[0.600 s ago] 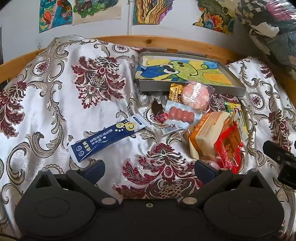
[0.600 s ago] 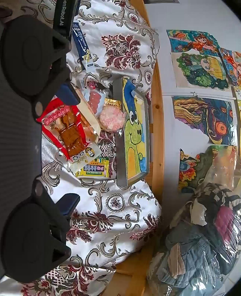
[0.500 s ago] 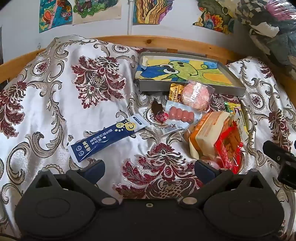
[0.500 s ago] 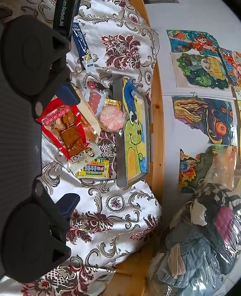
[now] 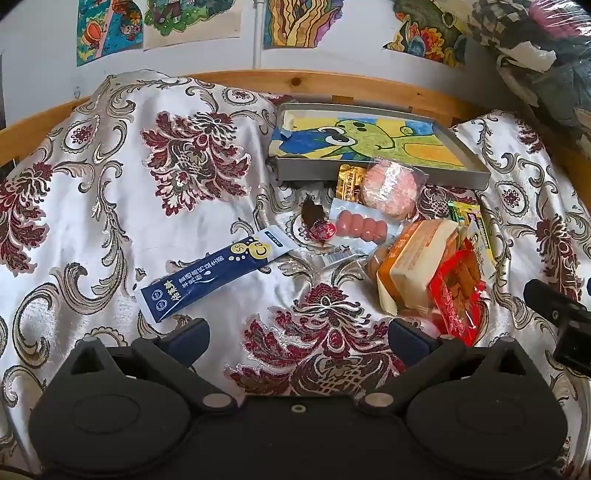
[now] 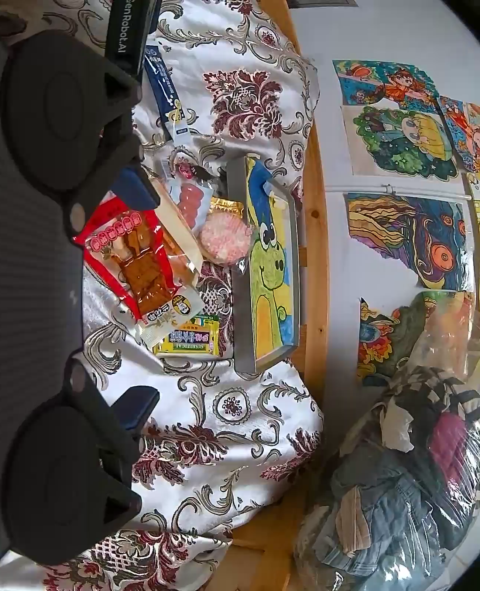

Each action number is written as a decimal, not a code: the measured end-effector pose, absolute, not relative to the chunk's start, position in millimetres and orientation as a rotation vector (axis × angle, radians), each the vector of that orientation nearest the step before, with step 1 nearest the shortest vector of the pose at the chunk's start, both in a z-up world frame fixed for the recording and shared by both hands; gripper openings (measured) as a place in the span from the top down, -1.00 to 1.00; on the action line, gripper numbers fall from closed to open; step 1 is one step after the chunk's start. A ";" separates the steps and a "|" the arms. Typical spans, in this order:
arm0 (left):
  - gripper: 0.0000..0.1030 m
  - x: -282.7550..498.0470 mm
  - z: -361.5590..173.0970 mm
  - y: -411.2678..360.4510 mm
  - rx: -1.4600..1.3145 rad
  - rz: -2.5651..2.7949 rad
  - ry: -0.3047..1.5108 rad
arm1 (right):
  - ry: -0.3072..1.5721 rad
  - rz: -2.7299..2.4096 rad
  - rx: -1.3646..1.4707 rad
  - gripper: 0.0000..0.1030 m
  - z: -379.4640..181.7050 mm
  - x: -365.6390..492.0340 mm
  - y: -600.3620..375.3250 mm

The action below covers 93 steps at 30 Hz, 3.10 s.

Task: Organize snacks

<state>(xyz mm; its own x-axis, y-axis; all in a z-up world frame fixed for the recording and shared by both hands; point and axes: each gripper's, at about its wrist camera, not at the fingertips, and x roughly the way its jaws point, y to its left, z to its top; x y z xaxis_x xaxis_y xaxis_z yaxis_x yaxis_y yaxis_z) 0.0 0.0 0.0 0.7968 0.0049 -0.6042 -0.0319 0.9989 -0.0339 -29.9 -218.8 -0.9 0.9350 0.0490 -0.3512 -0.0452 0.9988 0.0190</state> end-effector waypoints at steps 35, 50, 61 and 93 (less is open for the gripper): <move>-0.99 0.5 -3.1 -3.6 -0.038 0.022 0.655 | 0.371 0.055 0.007 -0.99 -2.5 -30.1 -215.7; -0.99 4.2 -5.9 2.6 -0.038 0.038 0.671 | 0.515 0.125 -0.019 -0.99 -10.9 -17.8 -204.4; -0.98 38.1 -2.0 5.3 -0.072 0.044 0.698 | 0.593 0.131 -0.007 -0.99 -19.4 0.8 -200.0; -0.98 106.3 -19.0 2.0 -0.239 -0.201 0.710 | 0.640 0.066 -0.208 -0.99 -39.4 55.3 -176.9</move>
<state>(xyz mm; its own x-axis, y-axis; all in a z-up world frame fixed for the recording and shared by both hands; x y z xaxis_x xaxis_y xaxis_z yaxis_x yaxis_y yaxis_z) 106.3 2.0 -19.1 0.7415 -0.2618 -0.6178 0.1006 0.9537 -0.2834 55.3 -176.9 -39.4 0.8006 -0.0035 -0.5992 -0.1249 0.9770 -0.1727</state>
